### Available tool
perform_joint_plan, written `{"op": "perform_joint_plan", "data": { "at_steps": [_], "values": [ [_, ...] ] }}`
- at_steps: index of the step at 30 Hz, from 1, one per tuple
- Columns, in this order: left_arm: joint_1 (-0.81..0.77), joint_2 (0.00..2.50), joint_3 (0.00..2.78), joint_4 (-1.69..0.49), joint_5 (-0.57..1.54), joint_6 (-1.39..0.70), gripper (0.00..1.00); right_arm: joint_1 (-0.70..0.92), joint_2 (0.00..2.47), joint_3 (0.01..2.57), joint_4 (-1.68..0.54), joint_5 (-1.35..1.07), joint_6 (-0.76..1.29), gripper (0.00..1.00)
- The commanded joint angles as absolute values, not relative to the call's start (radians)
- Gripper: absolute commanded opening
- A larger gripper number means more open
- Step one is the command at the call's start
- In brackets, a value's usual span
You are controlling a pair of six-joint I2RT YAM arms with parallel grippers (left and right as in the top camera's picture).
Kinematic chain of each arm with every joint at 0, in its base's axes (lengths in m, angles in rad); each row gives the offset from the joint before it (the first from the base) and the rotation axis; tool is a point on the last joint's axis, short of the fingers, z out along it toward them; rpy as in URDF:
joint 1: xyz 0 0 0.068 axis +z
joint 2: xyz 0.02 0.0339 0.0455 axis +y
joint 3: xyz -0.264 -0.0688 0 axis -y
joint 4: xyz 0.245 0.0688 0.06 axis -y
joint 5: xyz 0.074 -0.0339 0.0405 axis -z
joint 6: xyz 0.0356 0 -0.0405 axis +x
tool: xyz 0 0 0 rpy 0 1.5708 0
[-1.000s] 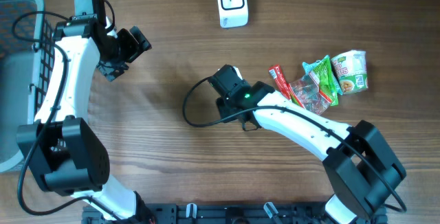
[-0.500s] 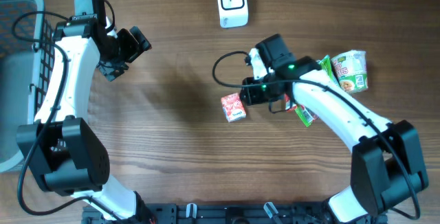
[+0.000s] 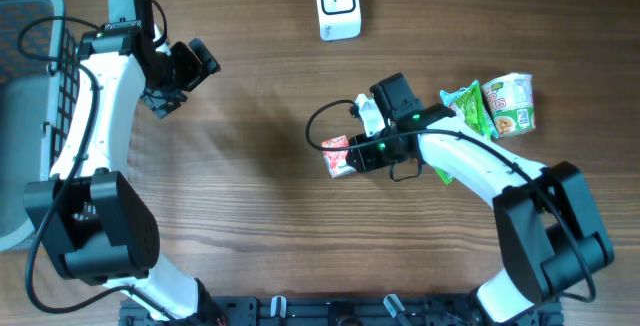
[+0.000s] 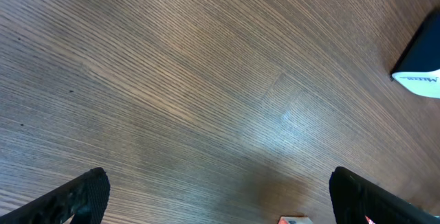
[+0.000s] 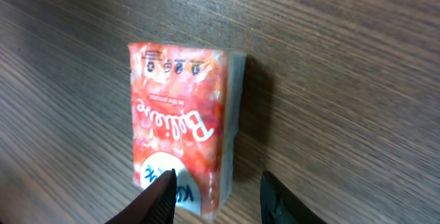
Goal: Scan the item barcode
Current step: 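Raise the Kleenex pack up to the white barcode scanner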
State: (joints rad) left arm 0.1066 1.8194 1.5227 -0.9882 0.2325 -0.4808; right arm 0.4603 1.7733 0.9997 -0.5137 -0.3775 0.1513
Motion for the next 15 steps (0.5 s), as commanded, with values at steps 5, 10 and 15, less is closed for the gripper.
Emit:
{"op": "perform_joint_plan", "data": {
  "at_steps": [5,10,15],
  "values": [
    [0.108,1.801,1.534,-0.989,0.226,-0.479,1.0,0.482,1.828,0.992,-0.453,-0.41,0.133,0.27],
    [0.108,1.801,1.534,-0.988,0.226,-0.479,1.0,0.485,1.84,0.992,-0.456,-0.389,0.132,0.25],
    [0.108,1.801,1.534,-0.989,0.226,-0.479,1.0,0.468,1.789,1.039,-0.487,-0.39,0.13,0.04]
  ]
}}
